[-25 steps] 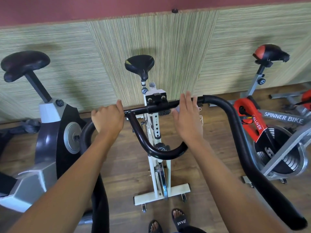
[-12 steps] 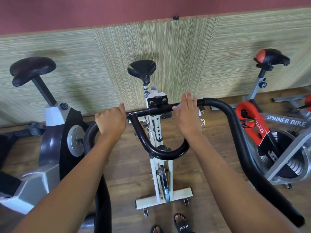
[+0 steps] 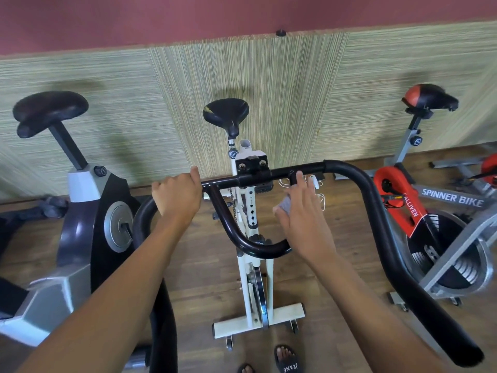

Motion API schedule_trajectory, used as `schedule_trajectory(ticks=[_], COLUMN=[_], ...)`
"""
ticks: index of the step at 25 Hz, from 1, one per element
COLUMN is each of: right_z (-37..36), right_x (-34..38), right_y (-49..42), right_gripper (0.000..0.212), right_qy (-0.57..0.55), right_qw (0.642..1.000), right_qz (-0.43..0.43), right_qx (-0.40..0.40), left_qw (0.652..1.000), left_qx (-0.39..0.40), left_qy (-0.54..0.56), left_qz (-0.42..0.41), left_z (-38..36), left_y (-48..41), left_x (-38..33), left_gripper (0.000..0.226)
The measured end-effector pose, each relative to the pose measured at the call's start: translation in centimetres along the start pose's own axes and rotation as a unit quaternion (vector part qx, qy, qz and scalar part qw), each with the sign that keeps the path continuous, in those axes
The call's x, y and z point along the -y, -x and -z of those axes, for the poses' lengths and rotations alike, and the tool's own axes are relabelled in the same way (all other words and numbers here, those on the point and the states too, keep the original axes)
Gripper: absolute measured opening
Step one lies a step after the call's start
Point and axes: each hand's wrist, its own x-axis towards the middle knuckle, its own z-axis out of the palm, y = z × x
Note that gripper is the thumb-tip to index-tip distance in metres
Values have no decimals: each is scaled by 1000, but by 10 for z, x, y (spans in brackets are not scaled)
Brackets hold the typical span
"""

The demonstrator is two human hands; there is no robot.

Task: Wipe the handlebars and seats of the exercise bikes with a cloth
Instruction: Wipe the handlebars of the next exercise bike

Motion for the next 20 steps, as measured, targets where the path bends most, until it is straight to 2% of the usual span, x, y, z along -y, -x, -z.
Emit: schedule_trajectory(ticks=[3,6,10,13,18,20], right_z=[-2,16,40,41,31,23], right_x=[-9,-15,-20,-17,-6,6], right_y=[-32,-54,-72,-79,-51,-26], right_gripper=[28,23,40,54,63,71], right_qy=[7,43,262,308,298,300], right_qw=[998,988,915,894,897,907], right_qz=[55,138,286,297,280,238], right_qx=[-27,51,108,131,169,176], left_qw=[1000,1000,1000,1000,1000,1000], left_qx=[0,-1,13,-3,14,13], left_qy=[-4,-12,-14,-11,1,-2], left_qz=[-4,5,-4,-8,-15,-15], left_z=[2,1,2,3,5,6], left_y=[1,2,2,3,2,1], left_x=[0,0,2,3,5,6], left_gripper=[63,64,66,67,69,69])
